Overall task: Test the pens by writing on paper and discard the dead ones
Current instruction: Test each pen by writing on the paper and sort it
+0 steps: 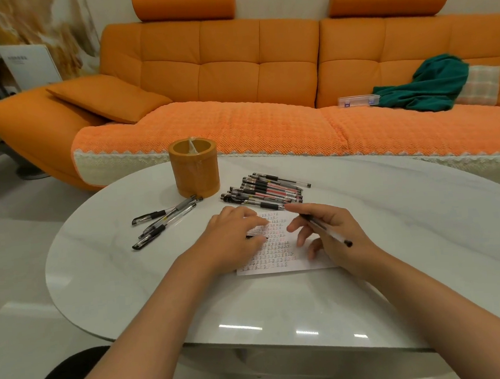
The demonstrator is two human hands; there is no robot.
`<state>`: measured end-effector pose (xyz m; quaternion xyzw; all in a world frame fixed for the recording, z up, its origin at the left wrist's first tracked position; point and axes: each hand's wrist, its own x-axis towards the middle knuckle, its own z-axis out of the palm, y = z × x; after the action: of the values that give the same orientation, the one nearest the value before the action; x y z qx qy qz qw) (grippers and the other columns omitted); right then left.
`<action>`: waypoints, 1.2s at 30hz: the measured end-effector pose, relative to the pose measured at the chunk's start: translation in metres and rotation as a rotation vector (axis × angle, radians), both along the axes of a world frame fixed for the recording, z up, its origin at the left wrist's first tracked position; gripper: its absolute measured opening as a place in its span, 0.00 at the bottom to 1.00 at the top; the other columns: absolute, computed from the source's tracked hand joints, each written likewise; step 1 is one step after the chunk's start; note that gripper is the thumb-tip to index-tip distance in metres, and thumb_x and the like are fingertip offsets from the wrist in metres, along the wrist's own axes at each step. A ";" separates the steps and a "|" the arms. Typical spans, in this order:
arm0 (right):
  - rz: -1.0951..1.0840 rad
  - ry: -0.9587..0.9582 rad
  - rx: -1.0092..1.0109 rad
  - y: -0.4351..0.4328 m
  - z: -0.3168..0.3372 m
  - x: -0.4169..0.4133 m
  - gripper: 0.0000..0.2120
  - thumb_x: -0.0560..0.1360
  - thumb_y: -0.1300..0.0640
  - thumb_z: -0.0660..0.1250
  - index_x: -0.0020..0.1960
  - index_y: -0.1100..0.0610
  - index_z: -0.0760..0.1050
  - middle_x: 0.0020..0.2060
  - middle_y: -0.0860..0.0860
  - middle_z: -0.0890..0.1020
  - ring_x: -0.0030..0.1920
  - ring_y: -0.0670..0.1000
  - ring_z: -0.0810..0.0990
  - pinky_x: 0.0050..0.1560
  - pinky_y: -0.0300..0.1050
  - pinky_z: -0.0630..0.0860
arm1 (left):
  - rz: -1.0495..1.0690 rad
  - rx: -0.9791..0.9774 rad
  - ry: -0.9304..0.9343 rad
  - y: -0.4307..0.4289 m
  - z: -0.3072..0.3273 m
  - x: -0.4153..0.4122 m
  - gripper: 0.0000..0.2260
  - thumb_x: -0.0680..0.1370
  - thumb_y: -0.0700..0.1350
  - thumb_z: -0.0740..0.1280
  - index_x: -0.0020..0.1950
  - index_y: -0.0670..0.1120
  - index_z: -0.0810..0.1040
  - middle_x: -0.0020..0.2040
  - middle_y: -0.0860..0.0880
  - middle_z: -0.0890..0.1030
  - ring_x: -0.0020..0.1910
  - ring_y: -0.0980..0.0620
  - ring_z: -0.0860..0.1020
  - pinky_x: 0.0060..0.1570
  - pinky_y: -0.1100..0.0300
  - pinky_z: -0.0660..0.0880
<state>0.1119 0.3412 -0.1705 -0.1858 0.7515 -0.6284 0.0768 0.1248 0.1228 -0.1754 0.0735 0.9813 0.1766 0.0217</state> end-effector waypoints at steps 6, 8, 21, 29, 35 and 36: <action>-0.006 -0.177 -0.097 -0.003 0.015 -0.004 0.22 0.83 0.71 0.49 0.61 0.60 0.81 0.49 0.63 0.81 0.39 0.60 0.83 0.37 0.53 0.82 | 0.039 -0.099 0.098 -0.007 0.008 0.001 0.12 0.81 0.53 0.65 0.64 0.59 0.80 0.65 0.58 0.74 0.67 0.54 0.66 0.66 0.53 0.67; 0.012 -0.140 -0.066 -0.003 0.017 -0.004 0.20 0.84 0.69 0.50 0.57 0.61 0.80 0.46 0.61 0.77 0.37 0.60 0.84 0.39 0.54 0.83 | 0.050 -0.121 0.107 -0.006 0.009 0.001 0.11 0.80 0.53 0.66 0.61 0.59 0.81 0.64 0.57 0.75 0.66 0.54 0.68 0.64 0.53 0.69; -0.145 0.681 0.889 -0.006 0.013 -0.008 0.11 0.81 0.52 0.65 0.61 0.44 0.80 0.55 0.43 0.83 0.52 0.48 0.76 0.52 0.46 0.71 | 0.141 0.085 0.134 0.004 0.013 0.005 0.09 0.79 0.52 0.69 0.58 0.59 0.81 0.54 0.60 0.79 0.53 0.58 0.75 0.55 0.57 0.77; -0.086 0.639 0.943 -0.010 0.006 -0.010 0.12 0.82 0.51 0.61 0.62 0.43 0.79 0.56 0.43 0.81 0.56 0.49 0.73 0.52 0.45 0.70 | 0.101 0.119 0.158 0.007 0.011 0.006 0.07 0.79 0.53 0.68 0.56 0.61 0.80 0.49 0.63 0.77 0.50 0.59 0.75 0.51 0.59 0.77; 0.003 0.598 0.844 -0.011 -0.001 -0.006 0.13 0.83 0.54 0.57 0.62 0.45 0.77 0.52 0.44 0.78 0.52 0.47 0.75 0.48 0.45 0.73 | 0.081 0.378 0.100 0.015 0.007 0.006 0.06 0.77 0.50 0.71 0.52 0.60 0.80 0.44 0.61 0.81 0.44 0.60 0.79 0.44 0.61 0.78; 0.019 0.591 0.844 -0.011 -0.002 -0.005 0.14 0.82 0.54 0.56 0.62 0.45 0.76 0.50 0.44 0.78 0.50 0.47 0.75 0.48 0.47 0.73 | 0.080 0.454 0.095 0.016 0.008 0.007 0.06 0.76 0.50 0.73 0.51 0.59 0.80 0.42 0.60 0.82 0.42 0.61 0.79 0.42 0.62 0.77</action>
<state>0.1069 0.3303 -0.1723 -0.3150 0.9275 -0.1904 -0.0649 0.1318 0.1391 -0.1678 0.0456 0.9185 0.3897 -0.0487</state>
